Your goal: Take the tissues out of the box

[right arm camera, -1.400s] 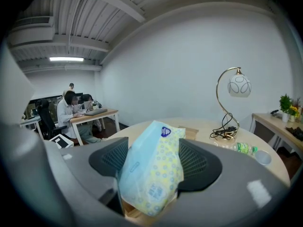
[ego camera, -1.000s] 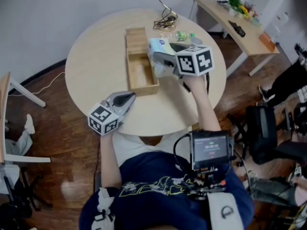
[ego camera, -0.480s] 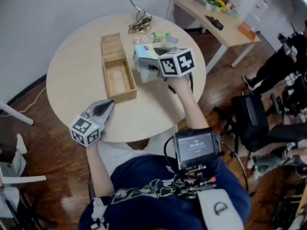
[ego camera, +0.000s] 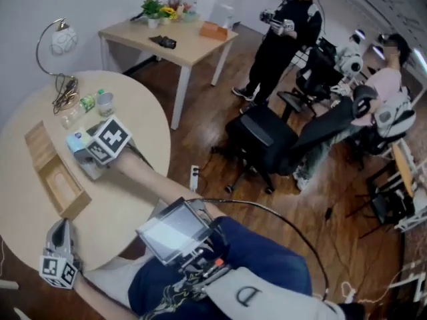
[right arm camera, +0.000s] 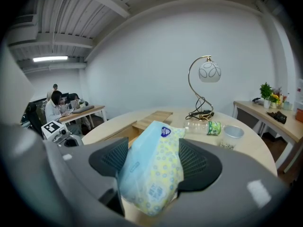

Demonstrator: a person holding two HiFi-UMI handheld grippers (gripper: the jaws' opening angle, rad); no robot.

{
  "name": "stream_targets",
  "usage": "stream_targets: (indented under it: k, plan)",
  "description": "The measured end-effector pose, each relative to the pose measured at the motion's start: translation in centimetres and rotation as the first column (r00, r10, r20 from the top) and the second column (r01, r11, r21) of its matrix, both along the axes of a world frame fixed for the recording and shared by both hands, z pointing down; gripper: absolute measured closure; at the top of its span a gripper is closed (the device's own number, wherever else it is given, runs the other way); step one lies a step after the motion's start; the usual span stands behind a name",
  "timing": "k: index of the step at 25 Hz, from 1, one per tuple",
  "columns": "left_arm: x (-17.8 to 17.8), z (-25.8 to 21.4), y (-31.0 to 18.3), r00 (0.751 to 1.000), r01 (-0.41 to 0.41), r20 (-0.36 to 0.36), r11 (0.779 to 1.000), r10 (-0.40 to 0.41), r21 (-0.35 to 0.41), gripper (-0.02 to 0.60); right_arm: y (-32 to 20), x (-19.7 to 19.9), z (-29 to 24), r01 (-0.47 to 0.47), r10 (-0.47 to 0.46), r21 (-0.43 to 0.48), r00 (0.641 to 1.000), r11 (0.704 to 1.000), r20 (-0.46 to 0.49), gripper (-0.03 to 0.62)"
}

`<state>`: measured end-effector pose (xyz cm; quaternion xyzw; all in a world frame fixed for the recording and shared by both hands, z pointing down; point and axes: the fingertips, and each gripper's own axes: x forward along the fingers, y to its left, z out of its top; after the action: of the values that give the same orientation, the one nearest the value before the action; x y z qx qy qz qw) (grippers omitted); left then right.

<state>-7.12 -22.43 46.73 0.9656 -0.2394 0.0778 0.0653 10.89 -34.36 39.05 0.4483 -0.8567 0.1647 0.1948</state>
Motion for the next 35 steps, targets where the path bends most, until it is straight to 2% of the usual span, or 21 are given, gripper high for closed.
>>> stream_targets:
  k: [14, 23, 27, 30, 35]
  plan:
    - [1.4, -1.1, 0.8, 1.0, -0.02, -0.012, 1.0, 0.02, 0.015, 0.581, 2.3, 0.0, 2.9, 0.01, -0.011, -0.037, 1.0, 0.999, -0.021, 0.269]
    - [1.4, 0.6, 0.5, 0.999, -0.037, -0.035, 0.999, 0.038, 0.025, 0.581, 3.0, -0.2, 4.9, 0.014, -0.015, -0.045, 0.999, 0.999, -0.039, 0.269]
    - [2.2, -0.9, 2.0, 1.0, -0.005, -0.004, 1.0, 0.005, 0.026, 0.581, 3.7, 0.2, 5.1, 0.042, -0.044, -0.061, 0.999, 0.997, -0.032, 0.269]
    - [3.0, -1.5, 1.4, 1.0, -0.014, -0.02, 1.0, 0.014, 0.025, 0.581, 3.1, 0.9, 5.0, 0.028, -0.031, -0.061, 0.999, 0.998, -0.036, 0.267]
    - [2.4, -1.0, 0.6, 1.0, -0.02, -0.018, 0.999, 0.021, 0.032, 0.581, 2.0, 0.9, 5.4, 0.002, -0.002, -0.042, 1.0, 0.999, -0.01, 0.266]
